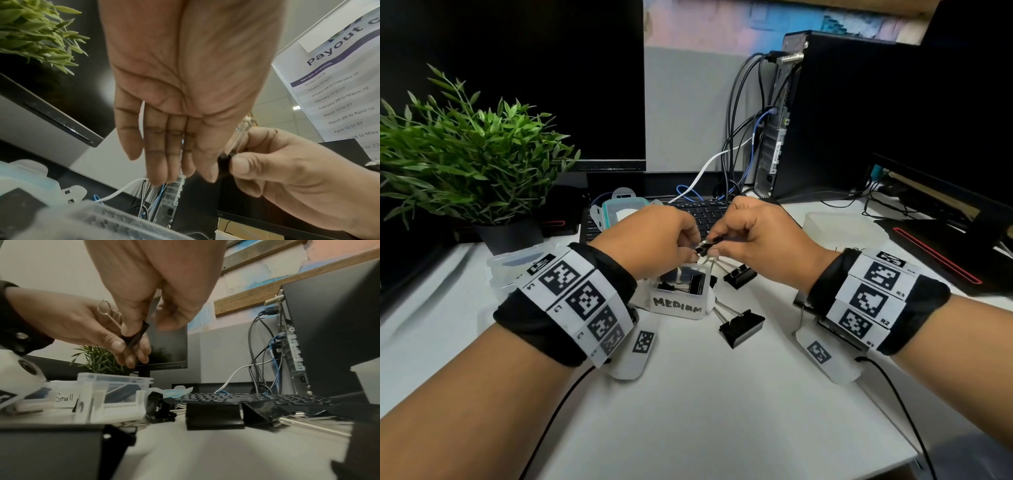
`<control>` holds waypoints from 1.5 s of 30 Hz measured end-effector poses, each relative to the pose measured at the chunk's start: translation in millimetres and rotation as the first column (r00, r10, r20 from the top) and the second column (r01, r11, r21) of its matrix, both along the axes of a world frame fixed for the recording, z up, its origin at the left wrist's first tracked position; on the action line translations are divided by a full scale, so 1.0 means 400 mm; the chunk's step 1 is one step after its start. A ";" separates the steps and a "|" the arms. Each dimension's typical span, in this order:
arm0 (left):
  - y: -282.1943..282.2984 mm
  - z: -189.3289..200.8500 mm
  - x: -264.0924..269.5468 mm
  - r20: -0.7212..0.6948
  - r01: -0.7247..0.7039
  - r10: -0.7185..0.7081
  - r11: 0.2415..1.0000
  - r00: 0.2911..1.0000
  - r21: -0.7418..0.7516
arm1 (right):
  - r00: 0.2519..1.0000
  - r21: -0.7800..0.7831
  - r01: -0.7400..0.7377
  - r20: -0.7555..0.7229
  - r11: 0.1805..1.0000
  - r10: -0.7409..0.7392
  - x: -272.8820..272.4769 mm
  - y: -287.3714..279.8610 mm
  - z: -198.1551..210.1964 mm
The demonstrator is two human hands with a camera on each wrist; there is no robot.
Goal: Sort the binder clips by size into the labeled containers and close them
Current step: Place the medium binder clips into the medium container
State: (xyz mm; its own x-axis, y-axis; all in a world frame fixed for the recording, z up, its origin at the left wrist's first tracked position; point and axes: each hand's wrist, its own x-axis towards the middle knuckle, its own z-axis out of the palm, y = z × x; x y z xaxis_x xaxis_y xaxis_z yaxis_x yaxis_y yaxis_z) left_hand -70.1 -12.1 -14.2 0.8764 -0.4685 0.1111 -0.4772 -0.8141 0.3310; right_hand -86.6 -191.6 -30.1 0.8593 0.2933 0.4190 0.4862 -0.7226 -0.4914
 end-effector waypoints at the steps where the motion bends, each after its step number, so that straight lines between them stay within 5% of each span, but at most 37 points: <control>1: -0.002 0.000 -0.002 0.001 0.005 -0.005 1.000 1.000 -0.024 | 1.000 0.019 0.017 0.020 1.000 -0.017 -0.001 0.006 0.001; 8: -0.013 0.004 -0.002 0.012 -0.001 0.005 0.949 1.000 -0.316 | 0.997 0.177 0.054 -0.062 0.983 -0.043 -0.001 0.012 0.001; 14: -0.017 0.015 -0.009 -0.026 -0.034 0.025 0.854 0.999 -0.520 | 0.994 0.128 0.049 -0.100 0.991 -0.037 -0.003 0.007 0.003; 16: -0.011 0.019 -0.009 -0.039 -0.040 0.026 0.903 0.999 -0.427 | 0.992 0.068 0.070 -0.112 0.995 -0.062 -0.002 0.004 0.003; 20: 0.011 0.026 0.001 -0.031 -0.035 0.036 0.999 0.999 0.039 | 0.985 -0.081 0.100 -0.134 0.992 -0.110 0.002 -0.013 0.001; 29: -0.004 0.019 -0.012 -0.148 0.094 -0.026 0.872 0.989 0.480 | 0.963 -0.142 0.148 -0.206 0.979 -0.175 0.008 -0.044 -0.002; 34: -0.002 0.021 -0.017 -0.158 0.080 0.002 0.854 0.987 0.514 | 0.953 -0.278 0.138 -0.225 0.951 -0.205 0.006 -0.056 -0.006; 40: 0.011 -0.003 -0.013 -0.109 0.003 0.037 0.939 0.993 0.343 | 0.938 -0.430 0.151 -0.222 0.890 -0.267 -0.005 -0.083 -0.002; 45: 0.011 0.001 -0.012 -0.142 0.022 0.038 0.917 0.989 0.399 | 0.910 -0.510 0.202 -0.218 0.836 -0.353 -0.007 -0.129 0.001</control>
State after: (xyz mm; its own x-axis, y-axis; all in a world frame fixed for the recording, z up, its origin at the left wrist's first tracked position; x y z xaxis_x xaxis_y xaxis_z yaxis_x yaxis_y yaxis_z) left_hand -74.8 -7.7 -13.6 0.8728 -0.4405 -0.2102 -0.4418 -0.8961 0.0431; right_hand -89.2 -243.2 -29.6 0.9929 0.1180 0.0113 0.1184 -0.9822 -0.1461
